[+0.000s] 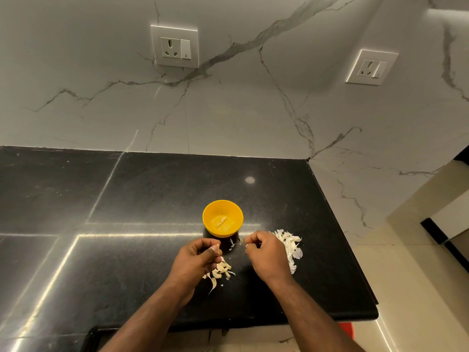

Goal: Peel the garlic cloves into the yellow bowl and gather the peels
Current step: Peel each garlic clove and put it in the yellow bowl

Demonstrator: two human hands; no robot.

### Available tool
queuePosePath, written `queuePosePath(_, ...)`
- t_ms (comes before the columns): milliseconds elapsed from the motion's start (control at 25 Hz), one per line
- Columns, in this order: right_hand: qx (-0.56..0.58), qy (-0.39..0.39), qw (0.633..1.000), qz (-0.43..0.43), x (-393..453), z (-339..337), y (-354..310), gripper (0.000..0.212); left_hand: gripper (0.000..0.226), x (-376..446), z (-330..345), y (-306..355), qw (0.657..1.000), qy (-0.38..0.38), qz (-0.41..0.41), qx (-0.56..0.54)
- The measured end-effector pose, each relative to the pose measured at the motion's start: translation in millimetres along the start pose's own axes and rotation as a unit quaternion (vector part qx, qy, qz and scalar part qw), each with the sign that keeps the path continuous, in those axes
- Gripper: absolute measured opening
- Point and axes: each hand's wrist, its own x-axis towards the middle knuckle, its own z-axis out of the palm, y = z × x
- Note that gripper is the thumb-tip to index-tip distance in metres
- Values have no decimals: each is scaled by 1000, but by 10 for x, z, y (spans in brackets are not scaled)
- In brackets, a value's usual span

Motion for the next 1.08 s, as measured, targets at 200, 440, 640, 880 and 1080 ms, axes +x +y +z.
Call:
queuePosePath(200,-159,3,987,-36,45,-108,78,28,15,18,14,-22,1000,-6,-9,25)
queuePosePath(440,-25,-114,990,-77,-81,98,-109,29,9,42,46,14,1000,-4,-1,29)
queuePosePath(640,127,-147,981,24,-42,172,-72,14,15,82,-19,3,987,39,41,149)
queuePosePath(880,129,-69,989,26,208,91,-172,18,11,68,-129,-50,942,111,139,285)
queuePosePath(1080,-1,-45,998,-37,432,115,-420,19,12,106,-266,-279,916,92,180,348)
